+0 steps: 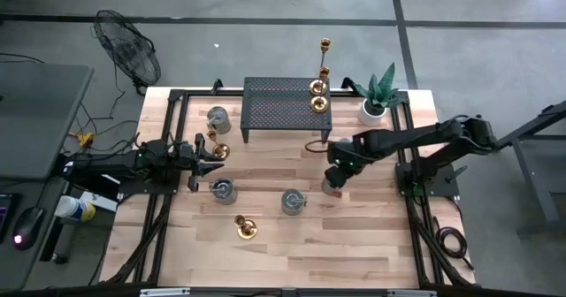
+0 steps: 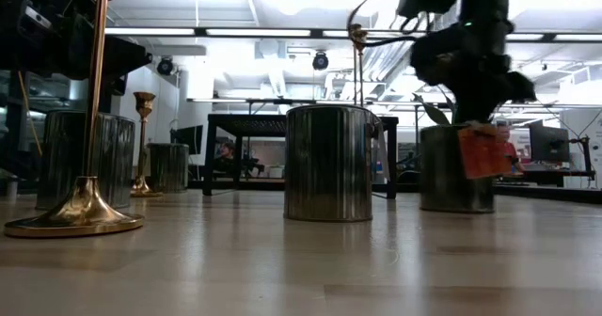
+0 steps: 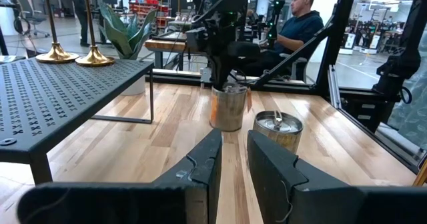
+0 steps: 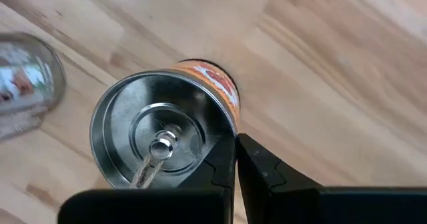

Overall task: Pick & Place candle stick holders
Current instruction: Move the right scented candle to the center of the table

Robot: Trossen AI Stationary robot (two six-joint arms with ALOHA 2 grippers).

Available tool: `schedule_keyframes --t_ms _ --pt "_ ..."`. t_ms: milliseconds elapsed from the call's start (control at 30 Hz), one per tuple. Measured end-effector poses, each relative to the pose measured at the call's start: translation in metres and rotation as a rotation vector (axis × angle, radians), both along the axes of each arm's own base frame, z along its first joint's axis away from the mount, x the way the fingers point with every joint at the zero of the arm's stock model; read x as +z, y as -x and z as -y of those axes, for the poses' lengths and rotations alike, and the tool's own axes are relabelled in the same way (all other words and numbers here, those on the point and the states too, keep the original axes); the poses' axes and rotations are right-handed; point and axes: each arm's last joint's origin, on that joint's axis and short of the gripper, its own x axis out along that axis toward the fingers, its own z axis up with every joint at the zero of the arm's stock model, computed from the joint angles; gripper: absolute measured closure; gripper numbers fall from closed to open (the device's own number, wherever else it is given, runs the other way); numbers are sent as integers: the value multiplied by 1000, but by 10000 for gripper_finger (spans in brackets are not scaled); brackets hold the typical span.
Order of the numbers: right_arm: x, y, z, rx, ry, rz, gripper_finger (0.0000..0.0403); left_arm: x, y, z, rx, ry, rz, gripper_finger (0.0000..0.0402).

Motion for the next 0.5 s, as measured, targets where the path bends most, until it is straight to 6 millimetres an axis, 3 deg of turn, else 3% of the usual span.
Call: schedule_keyframes --t_ms 500 --pt "3 -84 32 113 101 168 402 0 0 0 0 0 0 330"
